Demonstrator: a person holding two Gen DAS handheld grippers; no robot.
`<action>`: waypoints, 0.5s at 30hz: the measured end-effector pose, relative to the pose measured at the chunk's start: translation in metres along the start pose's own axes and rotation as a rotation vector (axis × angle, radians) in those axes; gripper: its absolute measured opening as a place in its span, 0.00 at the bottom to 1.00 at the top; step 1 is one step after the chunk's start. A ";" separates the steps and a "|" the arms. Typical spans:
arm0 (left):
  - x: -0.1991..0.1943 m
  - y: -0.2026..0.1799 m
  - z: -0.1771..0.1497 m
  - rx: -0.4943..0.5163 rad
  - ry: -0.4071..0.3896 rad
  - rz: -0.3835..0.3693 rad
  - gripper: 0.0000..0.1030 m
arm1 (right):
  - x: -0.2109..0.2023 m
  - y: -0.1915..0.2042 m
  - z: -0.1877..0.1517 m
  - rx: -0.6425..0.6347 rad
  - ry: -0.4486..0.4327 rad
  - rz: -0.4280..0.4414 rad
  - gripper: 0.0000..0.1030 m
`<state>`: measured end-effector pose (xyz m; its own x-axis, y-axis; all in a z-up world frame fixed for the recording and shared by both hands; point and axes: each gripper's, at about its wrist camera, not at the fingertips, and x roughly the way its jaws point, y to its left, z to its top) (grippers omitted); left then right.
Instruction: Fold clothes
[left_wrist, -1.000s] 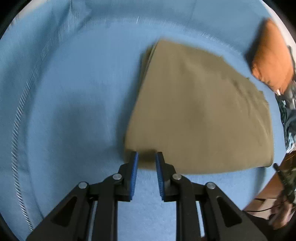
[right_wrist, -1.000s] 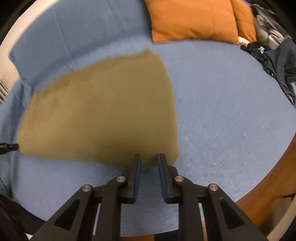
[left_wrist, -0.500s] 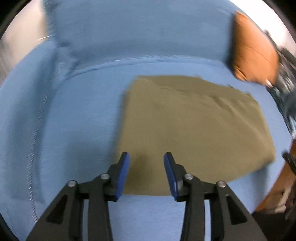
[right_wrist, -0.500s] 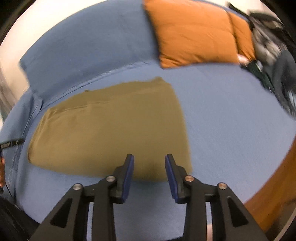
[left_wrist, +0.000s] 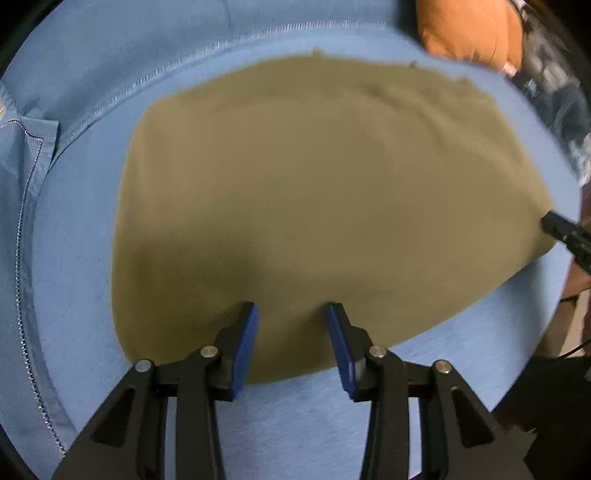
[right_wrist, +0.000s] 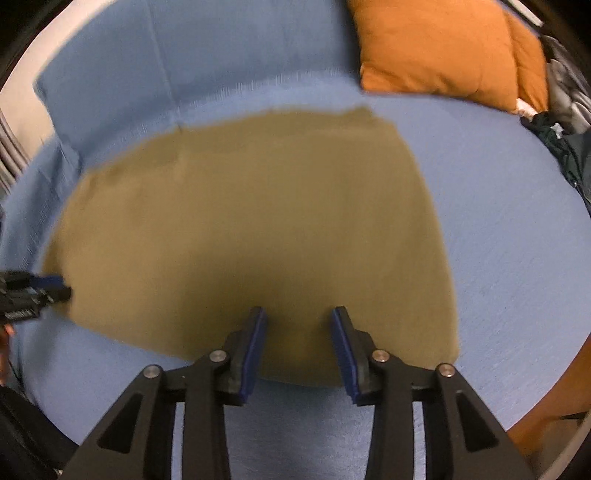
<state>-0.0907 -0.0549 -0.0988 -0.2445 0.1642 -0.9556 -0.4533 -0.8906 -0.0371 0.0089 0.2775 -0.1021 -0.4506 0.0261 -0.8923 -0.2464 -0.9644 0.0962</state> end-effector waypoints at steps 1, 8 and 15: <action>-0.001 0.004 0.000 -0.017 -0.001 0.001 0.37 | 0.001 -0.002 -0.001 0.006 0.004 -0.002 0.36; -0.018 0.031 0.000 -0.140 -0.043 -0.018 0.37 | -0.014 -0.006 -0.006 0.011 -0.059 -0.029 0.42; -0.012 0.091 -0.024 -0.317 0.048 0.054 0.37 | -0.014 -0.032 -0.021 0.133 -0.020 -0.039 0.42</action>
<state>-0.1079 -0.1483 -0.0974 -0.2165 0.0995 -0.9712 -0.1493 -0.9865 -0.0678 0.0412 0.3027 -0.1024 -0.4555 0.0691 -0.8875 -0.3749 -0.9191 0.1209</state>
